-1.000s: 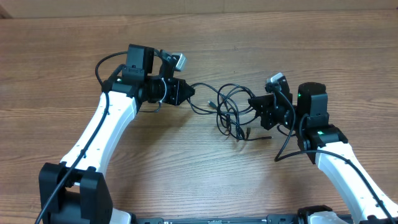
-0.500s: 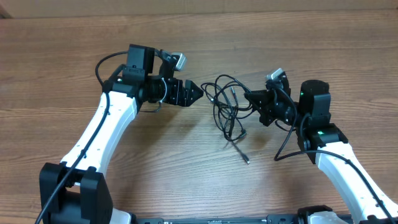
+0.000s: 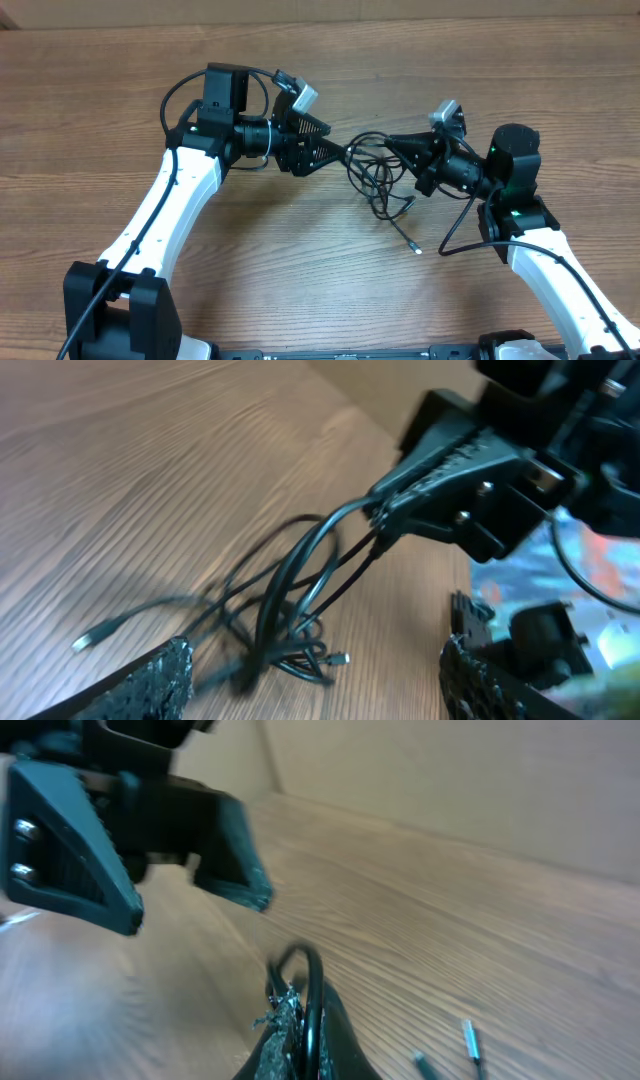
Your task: Untangle cables
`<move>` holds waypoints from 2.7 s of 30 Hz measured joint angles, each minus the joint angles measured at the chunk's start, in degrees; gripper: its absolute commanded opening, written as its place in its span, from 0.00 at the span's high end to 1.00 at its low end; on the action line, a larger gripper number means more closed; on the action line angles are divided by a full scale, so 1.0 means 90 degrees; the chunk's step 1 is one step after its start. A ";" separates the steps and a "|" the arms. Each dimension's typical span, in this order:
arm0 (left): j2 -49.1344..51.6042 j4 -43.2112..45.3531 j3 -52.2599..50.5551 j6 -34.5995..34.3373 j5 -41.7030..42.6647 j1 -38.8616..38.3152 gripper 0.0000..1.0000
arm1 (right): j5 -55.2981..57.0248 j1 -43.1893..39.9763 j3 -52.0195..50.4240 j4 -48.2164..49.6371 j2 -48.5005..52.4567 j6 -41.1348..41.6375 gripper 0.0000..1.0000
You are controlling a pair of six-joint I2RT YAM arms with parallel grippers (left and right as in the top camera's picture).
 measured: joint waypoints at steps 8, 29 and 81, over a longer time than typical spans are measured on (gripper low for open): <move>0.0000 0.0002 0.0000 0.0801 0.0454 -0.0002 0.20 | -0.0690 0.0000 0.0000 0.0124 0.0000 0.0503 0.96; 0.0000 -0.0012 0.0000 0.1506 -0.0015 -0.0928 0.96 | -0.1297 0.0002 0.0000 0.0923 0.0000 0.1156 0.96; -0.0882 0.2764 0.0007 -0.2159 0.0685 0.0321 0.96 | -0.0155 0.0000 0.0002 -0.1076 0.0000 0.1253 0.00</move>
